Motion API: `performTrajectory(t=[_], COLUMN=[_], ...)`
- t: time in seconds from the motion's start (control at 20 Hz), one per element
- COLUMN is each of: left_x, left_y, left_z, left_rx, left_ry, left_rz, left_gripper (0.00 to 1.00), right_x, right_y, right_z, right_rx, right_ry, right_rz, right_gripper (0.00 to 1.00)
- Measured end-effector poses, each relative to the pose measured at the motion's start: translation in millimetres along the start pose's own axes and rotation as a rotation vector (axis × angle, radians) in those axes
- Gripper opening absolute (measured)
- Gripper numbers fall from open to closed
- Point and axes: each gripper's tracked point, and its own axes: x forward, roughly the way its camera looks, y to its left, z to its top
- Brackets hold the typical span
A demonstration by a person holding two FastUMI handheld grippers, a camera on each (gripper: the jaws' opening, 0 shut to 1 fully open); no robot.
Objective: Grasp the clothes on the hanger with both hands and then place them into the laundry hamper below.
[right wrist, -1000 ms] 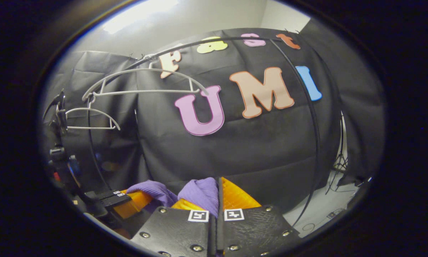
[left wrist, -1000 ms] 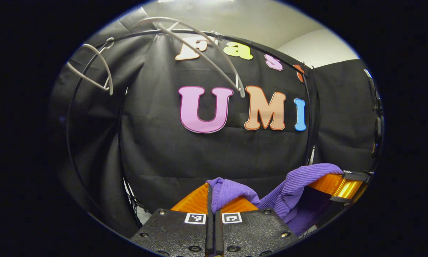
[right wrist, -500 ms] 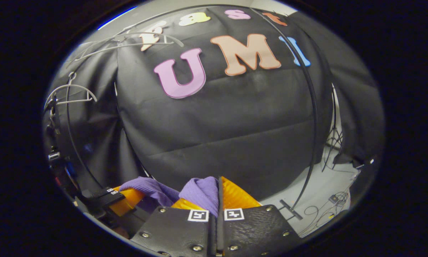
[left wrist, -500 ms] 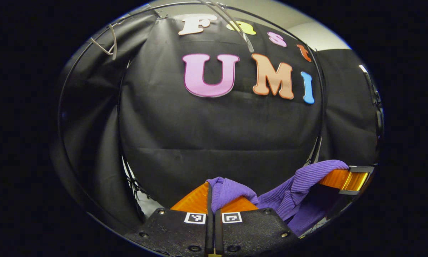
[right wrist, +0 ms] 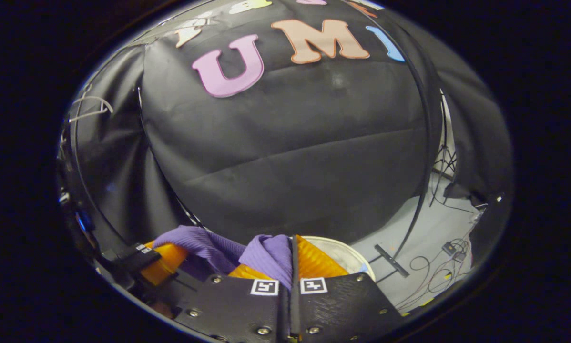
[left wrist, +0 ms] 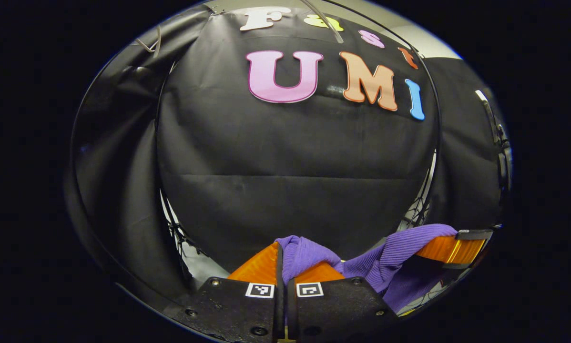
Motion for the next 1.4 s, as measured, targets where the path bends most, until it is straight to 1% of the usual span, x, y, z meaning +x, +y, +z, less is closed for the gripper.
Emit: performTrajectory(t=[0.15,0.2,0.35,0.45,0.5,0.55,0.6,0.65,0.7,0.75,0.8,0.85,0.9,0.95,1.0,1.05,1.25,1.3,1.4], left_x=[14,19,32,41,45,48,50,49,49,49,49,48,55,47,47,46,38,34,27], left_y=[2,5,12,12,10,10,8,8,12,13,9,4,-1,1,-2,-3,-4,-2,0], left_z=[-38,-51,-84,-104,-114,-126,-137,-151,-162,-166,-169,-164,-149,-161,-160,-160,-133,-127,-117], left_rx=[-0.006,-0.015,-0.032,-0.026,-0.014,0.006,0.022,0.044,0.066,0.078,0.069,0.063,0.045,0.037,0.026,0.013,-0.002,-0.002,-0.014], left_ry=[0.078,0.104,0.168,0.195,0.206,0.233,0.262,0.316,0.354,0.363,0.368,0.368,0.365,0.372,0.371,0.369,0.33,0.324,0.308], left_rz=[0.008,0.014,0.039,0.039,0.029,0.026,0.02,0.02,0.031,0.033,0.017,-0.002,0.0,-0.004,-0.011,-0.007,0.006,0.013,0.021], left_gripper=[0.03,0.03,0.03,0.05,0.05,0.1,0.14,0.28,0.43,0.57,0.72,0.87,0.86,0.94,0.99,1.0,0.99,0.99,0.99], right_x=[22,25,40,49,53,56,58,61,61,60,61,60,57,51,49,45,29,26,14], right_y=[-12,-15,-23,-26,-26,-27,-27,-28,-28,-26,-24,-26,-27,-27,-30,-30,-38,-38,-37], right_z=[-35,-45,-69,-84,-90,-95,-99,-102,-103,-101,-100,-98,-97,-95,-93,-92,-81,-77,-61], right_rx=[0.001,-0.002,-0.018,-0.022,-0.024,-0.028,-0.039,-0.049,-0.053,-0.057,-0.062,-0.083,-0.108,-0.115,-0.114,-0.113,-0.136,-0.137,-0.132], right_ry=[0.07,0.092,0.151,0.181,0.193,0.203,0.214,0.222,0.222,0.223,0.22,0.223,0.219,0.212,0.207,0.202,0.182,0.175,0.147], right_rz=[-0.04,-0.049,-0.071,-0.082,-0.09,-0.096,-0.108,-0.124,-0.129,-0.137,-0.138,-0.154,-0.172,-0.171,-0.175,-0.177,-0.203,-0.205,-0.203], right_gripper=[0.02,0.04,0.04,0.04,0.0,0.06,0.09,0.1,0.26,0.23,0.29,0.5,0.72,0.93,0.93,0.93,0.93,1.0,1.0])
